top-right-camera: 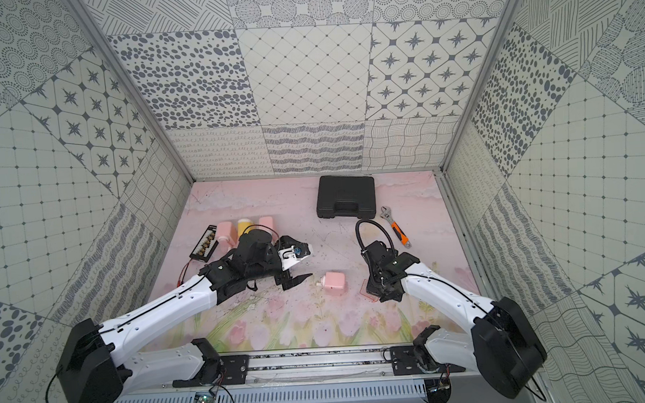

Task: Put the tray back into the pencil sharpener
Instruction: Pick up the container from the center of the board, then close the container of the pencil sharpener.

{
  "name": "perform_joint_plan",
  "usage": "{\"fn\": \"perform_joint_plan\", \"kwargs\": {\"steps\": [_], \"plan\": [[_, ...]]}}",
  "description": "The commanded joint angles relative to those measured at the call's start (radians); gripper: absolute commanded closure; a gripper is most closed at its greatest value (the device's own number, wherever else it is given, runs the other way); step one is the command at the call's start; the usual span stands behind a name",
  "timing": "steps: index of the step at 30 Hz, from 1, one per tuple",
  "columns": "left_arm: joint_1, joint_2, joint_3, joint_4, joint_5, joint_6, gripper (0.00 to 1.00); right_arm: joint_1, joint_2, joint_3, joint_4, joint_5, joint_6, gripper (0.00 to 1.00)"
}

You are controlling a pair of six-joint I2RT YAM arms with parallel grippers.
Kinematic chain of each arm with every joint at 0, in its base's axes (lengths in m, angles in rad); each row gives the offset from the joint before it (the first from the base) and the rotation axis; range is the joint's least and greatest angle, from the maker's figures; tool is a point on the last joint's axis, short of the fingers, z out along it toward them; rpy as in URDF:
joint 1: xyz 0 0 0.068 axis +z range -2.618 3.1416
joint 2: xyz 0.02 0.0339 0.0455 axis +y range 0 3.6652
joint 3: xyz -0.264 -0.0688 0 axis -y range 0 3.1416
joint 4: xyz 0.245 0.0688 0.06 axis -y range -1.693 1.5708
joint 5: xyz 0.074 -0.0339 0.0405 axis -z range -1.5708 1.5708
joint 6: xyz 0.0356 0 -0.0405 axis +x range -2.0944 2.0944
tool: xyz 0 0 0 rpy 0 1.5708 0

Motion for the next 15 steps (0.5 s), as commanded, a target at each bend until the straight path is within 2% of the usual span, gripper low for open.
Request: {"fn": "perform_joint_plan", "kwargs": {"steps": [1, 9, 13, 15], "plan": [[-0.008, 0.052, 0.043, -0.137, 0.021, -0.037, 0.06, 0.007, 0.052, 0.026, 0.011, -0.018, -0.078, 1.00], [-0.032, 0.138, 0.088, -0.123, 0.061, -0.024, 0.07, 0.008, 0.144, 0.044, 0.103, -0.079, -0.109, 0.89], [-0.037, 0.193, 0.109, -0.118, 0.093, 0.003, 0.06, 0.007, 0.120, 0.029, 0.154, -0.107, -0.092, 0.79], [-0.038, 0.228, 0.137, -0.144, 0.105, 0.023, 0.07, 0.007, 0.106, 0.020, 0.174, -0.122, -0.081, 0.77]]}}
